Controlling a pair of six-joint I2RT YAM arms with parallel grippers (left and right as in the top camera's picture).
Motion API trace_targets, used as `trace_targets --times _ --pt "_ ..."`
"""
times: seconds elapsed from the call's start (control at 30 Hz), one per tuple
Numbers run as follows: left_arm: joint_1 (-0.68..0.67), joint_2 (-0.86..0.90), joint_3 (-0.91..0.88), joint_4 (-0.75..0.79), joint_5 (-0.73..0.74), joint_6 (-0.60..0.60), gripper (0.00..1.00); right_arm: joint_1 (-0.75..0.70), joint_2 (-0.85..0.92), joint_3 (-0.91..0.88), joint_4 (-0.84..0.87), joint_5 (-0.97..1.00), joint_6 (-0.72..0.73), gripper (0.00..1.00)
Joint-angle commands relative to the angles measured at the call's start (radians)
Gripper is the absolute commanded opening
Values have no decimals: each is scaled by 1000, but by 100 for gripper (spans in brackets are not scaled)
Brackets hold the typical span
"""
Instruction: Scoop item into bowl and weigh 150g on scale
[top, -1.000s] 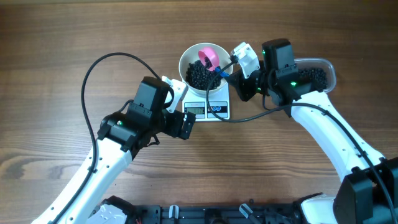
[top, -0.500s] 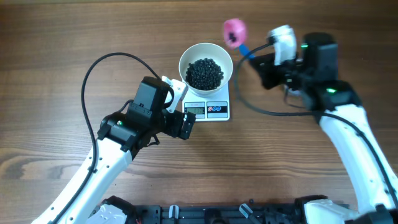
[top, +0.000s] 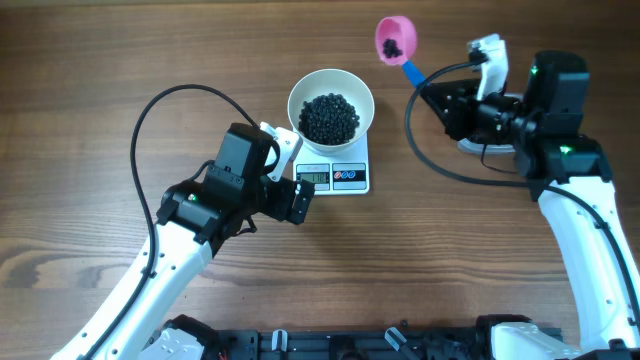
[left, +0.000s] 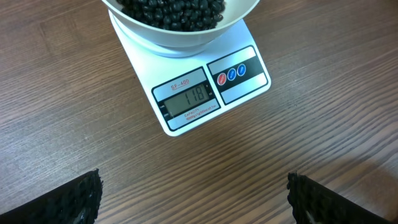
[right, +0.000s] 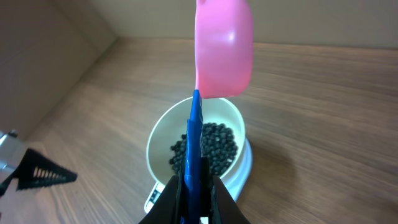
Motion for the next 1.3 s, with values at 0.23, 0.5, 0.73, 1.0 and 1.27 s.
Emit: trace_targets --times 0.23,0.5,0.73,1.0,1.27 --pt "-5 4 19 3 -9 -3 100 168 37 23 2 92 -152 4" --pt "-5 4 19 3 -8 -3 100 314 111 23 -32 402 -417 4" --pt "-5 4 19 3 -9 -3 100 359 115 23 -26 538 -582 4" --pt "-5 4 19 3 -9 -3 100 358 115 23 -23 549 -631 4" --pt "-5 4 19 3 -8 -3 100 358 114 23 6 494 -230 4"
